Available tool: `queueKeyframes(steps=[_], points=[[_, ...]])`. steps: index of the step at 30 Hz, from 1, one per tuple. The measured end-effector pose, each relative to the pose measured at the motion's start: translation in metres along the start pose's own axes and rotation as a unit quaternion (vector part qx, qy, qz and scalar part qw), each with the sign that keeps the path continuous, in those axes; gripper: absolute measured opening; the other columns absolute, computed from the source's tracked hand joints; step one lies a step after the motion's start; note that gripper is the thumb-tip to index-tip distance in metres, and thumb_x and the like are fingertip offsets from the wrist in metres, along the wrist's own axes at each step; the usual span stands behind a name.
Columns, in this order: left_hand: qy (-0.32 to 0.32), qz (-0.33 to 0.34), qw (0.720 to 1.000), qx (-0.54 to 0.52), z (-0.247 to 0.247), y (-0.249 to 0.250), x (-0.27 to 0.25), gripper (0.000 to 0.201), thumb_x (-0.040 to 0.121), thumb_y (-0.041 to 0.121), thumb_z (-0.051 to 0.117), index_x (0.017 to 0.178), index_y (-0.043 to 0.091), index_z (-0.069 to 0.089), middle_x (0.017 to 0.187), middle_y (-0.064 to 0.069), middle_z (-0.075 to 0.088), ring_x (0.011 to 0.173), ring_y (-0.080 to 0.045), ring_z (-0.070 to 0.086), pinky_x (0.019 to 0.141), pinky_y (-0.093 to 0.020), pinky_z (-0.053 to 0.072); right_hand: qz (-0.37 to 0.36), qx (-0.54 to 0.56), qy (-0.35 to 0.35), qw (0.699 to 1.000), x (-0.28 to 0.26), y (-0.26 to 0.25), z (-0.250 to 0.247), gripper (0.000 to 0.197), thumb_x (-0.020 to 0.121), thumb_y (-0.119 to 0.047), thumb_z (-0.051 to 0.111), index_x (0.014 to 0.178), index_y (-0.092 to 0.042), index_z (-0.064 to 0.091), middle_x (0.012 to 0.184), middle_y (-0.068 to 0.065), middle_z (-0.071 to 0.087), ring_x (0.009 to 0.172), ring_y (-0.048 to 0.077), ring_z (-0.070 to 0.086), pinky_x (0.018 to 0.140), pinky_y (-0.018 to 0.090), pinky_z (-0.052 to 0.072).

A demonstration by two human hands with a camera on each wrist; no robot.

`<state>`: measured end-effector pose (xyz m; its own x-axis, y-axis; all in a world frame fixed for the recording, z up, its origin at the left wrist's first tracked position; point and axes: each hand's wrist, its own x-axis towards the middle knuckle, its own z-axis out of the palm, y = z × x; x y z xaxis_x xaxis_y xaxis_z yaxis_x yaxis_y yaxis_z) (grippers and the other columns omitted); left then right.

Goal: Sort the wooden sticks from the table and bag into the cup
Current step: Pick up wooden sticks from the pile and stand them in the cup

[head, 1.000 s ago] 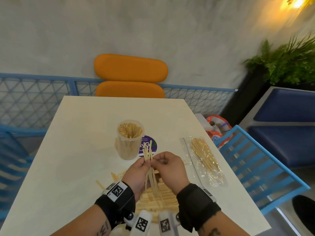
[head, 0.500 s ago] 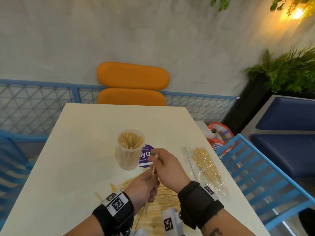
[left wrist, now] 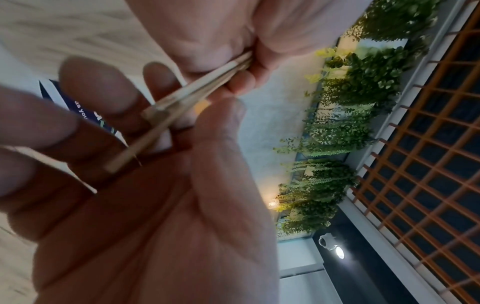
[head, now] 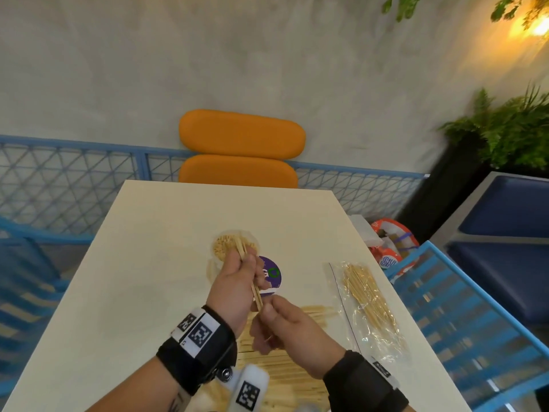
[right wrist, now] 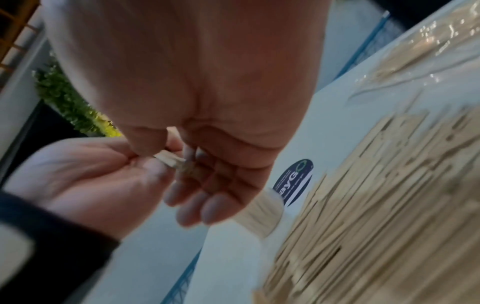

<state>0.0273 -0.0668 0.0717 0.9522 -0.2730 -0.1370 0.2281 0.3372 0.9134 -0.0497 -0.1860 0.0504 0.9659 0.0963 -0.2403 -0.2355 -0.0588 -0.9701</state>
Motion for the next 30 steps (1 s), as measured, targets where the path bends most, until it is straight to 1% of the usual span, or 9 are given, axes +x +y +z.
queueKeyframes(steps=[2, 5, 7, 9, 14, 17, 22, 26, 30], points=[[0.004, 0.001, 1.000, 0.002, 0.003, -0.002, 0.003, 0.018, 0.109, 0.022, 0.037, 0.097, 0.024, 0.051, 0.066, 0.005, 0.051, 0.057, -0.012, 0.052, 0.049, -0.026, 0.034, 0.002, -0.003, 0.020, 1.000, 0.000, -0.001, 0.006, 0.024, 0.108, -0.028, 0.040, 0.102, -0.009, 0.053, 0.070, 0.001, 0.052, 0.057, 0.016, 0.048, 0.056, 0.024, 0.039], [0.002, 0.033, 0.999, 0.019, 0.002, -0.008, 0.005, 0.018, 0.108, 0.011, 0.035, 0.116, 0.021, 0.048, 0.070, 0.002, 0.052, 0.060, -0.017, 0.050, 0.061, -0.032, 0.046, 0.027, 0.056, 0.035, 0.997, 0.000, -0.002, 0.012, 0.025, 0.108, -0.028, 0.040, 0.095, -0.010, 0.050, 0.064, 0.000, 0.036, 0.050, 0.014, 0.033, 0.048, 0.024, 0.026], [0.011, 0.070, 0.995, 0.067, -0.002, -0.010, 0.008, 0.044, 0.106, 0.005, 0.035, 0.138, 0.036, 0.035, 0.075, 0.003, 0.059, 0.060, -0.016, 0.051, 0.068, -0.031, 0.050, 0.044, 0.087, 0.030, 0.995, -0.003, -0.001, 0.013, 0.026, 0.108, -0.028, 0.039, 0.092, -0.011, 0.050, 0.062, 0.000, 0.034, 0.049, 0.013, 0.028, 0.047, 0.025, 0.021], [0.011, 0.094, 0.991, 0.096, -0.004, -0.007, 0.010, 0.064, 0.106, 0.004, 0.035, 0.145, 0.053, 0.021, 0.082, 0.004, 0.063, 0.059, -0.014, 0.052, 0.069, -0.030, 0.051, 0.054, 0.104, 0.028, 0.993, -0.005, -0.003, 0.016, 0.026, 0.108, -0.028, 0.039, 0.093, -0.010, 0.050, 0.061, 0.000, 0.036, 0.047, 0.013, 0.028, 0.048, 0.029, 0.017], [-0.007, 0.112, 0.985, 0.128, 0.003, 0.000, 0.006, 0.038, 0.106, 0.008, 0.033, 0.116, 0.043, 0.044, 0.083, 0.003, 0.062, 0.058, -0.014, 0.054, 0.064, -0.037, 0.049, 0.060, 0.163, 0.070, 0.982, -0.005, -0.012, 0.024, 0.023, 0.104, -0.027, 0.047, 0.086, -0.013, 0.053, 0.063, 0.002, 0.041, 0.047, 0.013, 0.024, 0.048, 0.029, 0.014], [-0.030, 0.117, 0.981, 0.155, 0.004, 0.000, 0.001, 0.033, 0.106, 0.011, 0.034, 0.116, 0.040, 0.045, 0.084, 0.007, 0.063, 0.064, -0.011, 0.057, 0.070, -0.048, 0.055, 0.057, 0.192, 0.101, 0.974, -0.001, -0.013, 0.028, 0.025, 0.103, -0.034, 0.049, 0.086, -0.016, 0.052, 0.066, 0.001, 0.042, 0.052, 0.012, 0.025, 0.049, 0.028, 0.013], [-0.079, 0.084, 0.975, 0.188, -0.002, 0.006, 0.000, 0.033, 0.106, 0.012, 0.038, 0.111, 0.043, 0.047, 0.075, 0.003, 0.064, 0.068, -0.019, 0.060, 0.067, -0.041, 0.056, -0.010, 0.056, 0.110, 0.992, -0.001, -0.009, 0.027, 0.027, 0.108, -0.032, 0.038, 0.088, -0.022, 0.053, 0.066, -0.002, 0.038, 0.053, 0.008, 0.031, 0.048, 0.023, 0.024], [-0.124, 0.101, 0.956, 0.247, -0.013, 0.025, 0.005, 0.033, 0.105, 0.009, 0.043, 0.123, 0.037, 0.047, 0.085, 0.001, 0.072, 0.067, -0.017, 0.060, 0.062, -0.021, 0.053, -0.043, -0.023, 0.112, 0.993, 0.005, -0.011, 0.017, 0.030, 0.109, -0.030, 0.034, 0.096, -0.011, 0.053, 0.067, -0.004, 0.040, 0.053, 0.005, 0.036, 0.048, 0.016, 0.031], [-0.125, 0.149, 0.935, 0.297, -0.021, 0.045, 0.017, 0.042, 0.103, 0.005, 0.046, 0.115, 0.045, 0.053, 0.088, 0.000, 0.074, 0.067, -0.015, 0.065, 0.074, -0.031, 0.054, -0.072, -0.006, 0.077, 0.994, 0.018, -0.030, 0.009, 0.027, 0.109, -0.027, 0.035, 0.101, -0.012, 0.056, 0.069, -0.004, 0.040, 0.055, 0.007, 0.033, 0.048, 0.016, 0.028]])
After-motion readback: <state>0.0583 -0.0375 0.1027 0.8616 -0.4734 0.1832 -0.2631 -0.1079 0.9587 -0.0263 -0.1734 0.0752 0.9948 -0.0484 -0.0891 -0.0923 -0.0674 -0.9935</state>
